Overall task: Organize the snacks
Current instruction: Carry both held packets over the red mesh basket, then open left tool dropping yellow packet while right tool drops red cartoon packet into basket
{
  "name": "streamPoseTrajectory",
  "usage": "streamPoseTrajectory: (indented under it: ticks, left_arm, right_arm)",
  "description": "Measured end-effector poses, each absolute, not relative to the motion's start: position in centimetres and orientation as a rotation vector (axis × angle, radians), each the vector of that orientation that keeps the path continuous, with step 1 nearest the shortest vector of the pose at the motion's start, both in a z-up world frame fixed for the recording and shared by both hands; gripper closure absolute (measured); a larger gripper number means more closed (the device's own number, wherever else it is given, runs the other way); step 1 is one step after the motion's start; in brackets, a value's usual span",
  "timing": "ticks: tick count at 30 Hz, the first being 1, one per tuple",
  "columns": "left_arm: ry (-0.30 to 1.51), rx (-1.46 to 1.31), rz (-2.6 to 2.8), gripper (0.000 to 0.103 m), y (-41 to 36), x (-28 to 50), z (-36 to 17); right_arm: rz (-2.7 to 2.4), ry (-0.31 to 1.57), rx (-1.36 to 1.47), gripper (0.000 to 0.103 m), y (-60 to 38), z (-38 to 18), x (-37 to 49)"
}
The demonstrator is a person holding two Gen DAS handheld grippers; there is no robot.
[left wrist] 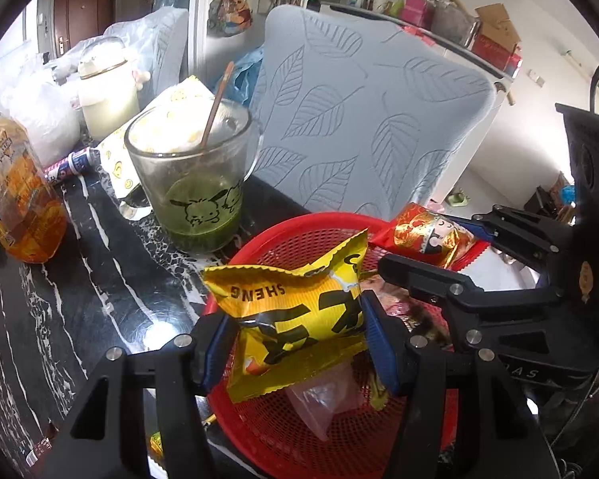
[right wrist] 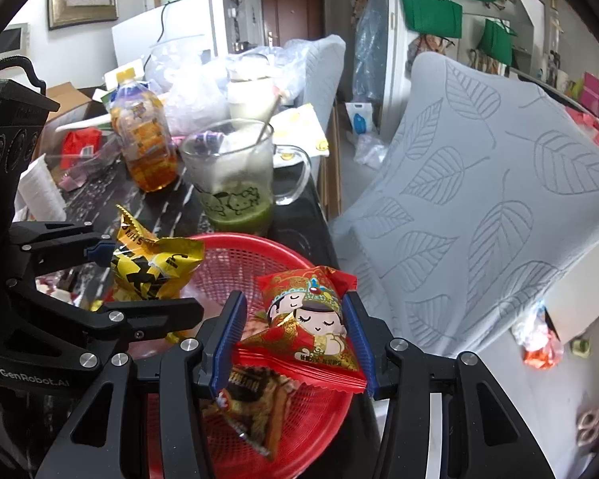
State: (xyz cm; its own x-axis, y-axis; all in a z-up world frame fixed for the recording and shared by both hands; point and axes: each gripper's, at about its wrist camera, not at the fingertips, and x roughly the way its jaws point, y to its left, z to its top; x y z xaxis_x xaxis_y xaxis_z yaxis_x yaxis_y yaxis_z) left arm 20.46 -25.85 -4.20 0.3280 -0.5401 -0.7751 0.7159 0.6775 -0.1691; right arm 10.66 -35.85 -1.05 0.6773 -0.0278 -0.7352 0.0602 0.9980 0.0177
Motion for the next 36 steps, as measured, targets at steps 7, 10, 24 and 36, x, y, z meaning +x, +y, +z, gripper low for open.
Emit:
streamPoseTrajectory:
  ticks: [7,10,24,36]
  left_arm:
    - [0.969,0.227,-0.826,0.044,-26.0,20.5,-4.5]
    - [0.977,0.223,-0.806,0.037,-25.5,20.4,-4.2]
    - [0.924,0.267,-0.719,0.024,-23.7,19.1,-2.0]
    - [0.868,0.234,-0.686,0.024,-20.9,17.0,0.4]
  right_arm:
    - [-0.049,0.836,0.05,0.054,-36.1,-1.4,10.9]
    - [-0.044,0.827,0.055,0.053,-36.0,-1.0,10.6]
    - [-0.027,0.839,0.036,0.045,-34.5,-0.2,9.6]
    - [-0.034,0.799,0.04,0.045,-32.9,1.9,8.0]
